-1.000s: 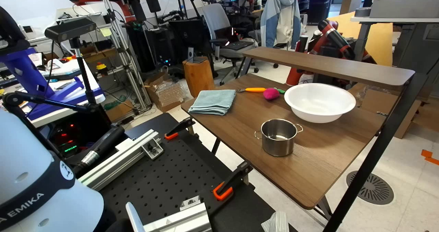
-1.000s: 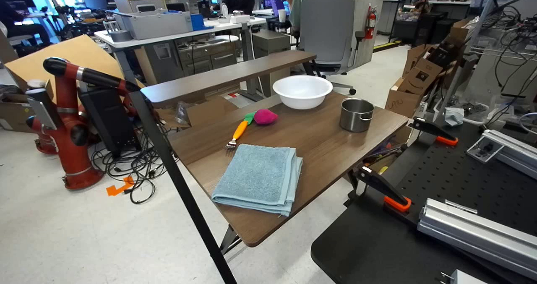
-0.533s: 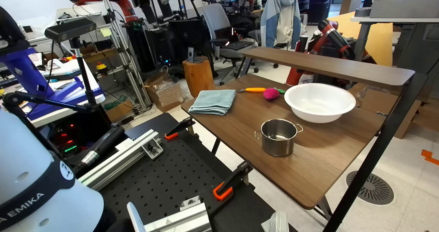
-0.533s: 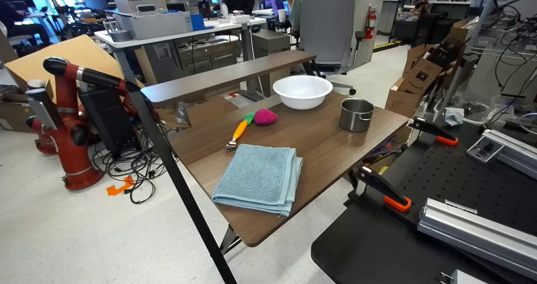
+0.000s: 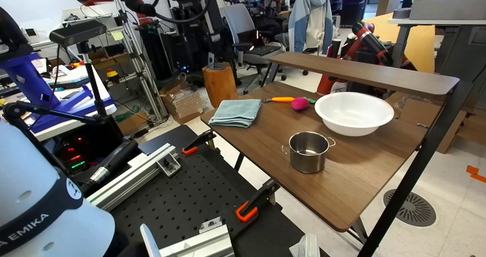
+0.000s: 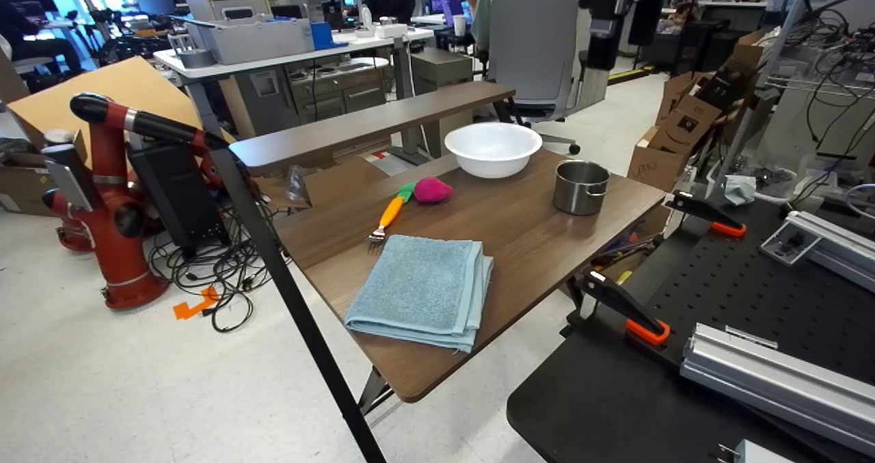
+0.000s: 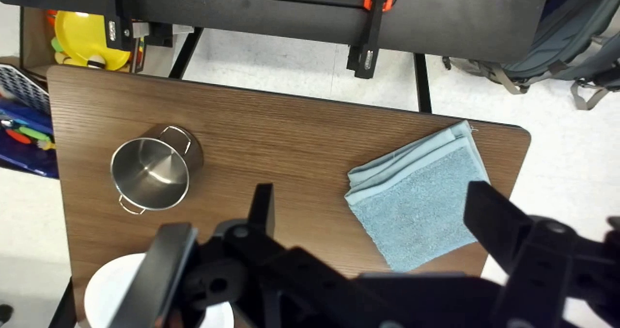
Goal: Slide the cup to the left on the desk
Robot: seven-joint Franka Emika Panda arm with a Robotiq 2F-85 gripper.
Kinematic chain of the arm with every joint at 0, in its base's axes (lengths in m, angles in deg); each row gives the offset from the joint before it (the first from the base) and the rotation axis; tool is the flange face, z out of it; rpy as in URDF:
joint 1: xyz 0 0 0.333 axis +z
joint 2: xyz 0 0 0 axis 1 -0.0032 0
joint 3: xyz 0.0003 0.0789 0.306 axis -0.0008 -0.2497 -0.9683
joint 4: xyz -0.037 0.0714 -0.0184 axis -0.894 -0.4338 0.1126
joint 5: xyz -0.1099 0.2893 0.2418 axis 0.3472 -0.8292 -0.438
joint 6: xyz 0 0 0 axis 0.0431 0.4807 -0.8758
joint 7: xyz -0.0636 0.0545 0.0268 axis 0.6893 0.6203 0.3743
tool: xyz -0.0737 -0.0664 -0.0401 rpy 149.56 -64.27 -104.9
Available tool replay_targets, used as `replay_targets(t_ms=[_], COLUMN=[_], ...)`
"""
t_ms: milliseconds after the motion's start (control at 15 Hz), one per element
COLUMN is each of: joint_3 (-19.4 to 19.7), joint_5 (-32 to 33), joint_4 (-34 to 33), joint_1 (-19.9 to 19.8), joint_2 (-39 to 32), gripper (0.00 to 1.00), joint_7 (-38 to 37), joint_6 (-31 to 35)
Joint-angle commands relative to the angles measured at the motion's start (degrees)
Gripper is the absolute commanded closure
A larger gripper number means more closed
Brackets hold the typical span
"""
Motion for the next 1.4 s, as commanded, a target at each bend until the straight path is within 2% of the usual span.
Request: replay_targets(t_ms=[0,400,533,933,1200,1333], joint_3=[4.5,10.5,12.0,16.0,18.1,19.0], joint_5=[0.5,5.9,9.5,20.9,27.9,29.0], joint_4=[-1.3,-4.6,-5.9,-10.6,-13.1,-13.6], joint_1=[-0.7,-6.0,-8.1,-12.2,-12.8,-13.2], joint_2=[-4.3,-10.7,-13.0,-23.5,-31.8,-35.3], gripper=[0.00,0.00,0.00,0.00,0.00,0.00], joint_7=[5.7,12.1,12.8,15.6,19.4,22.6], joint_6=[0.8,-0.7,-0.6,8.0,17.6,23.4])
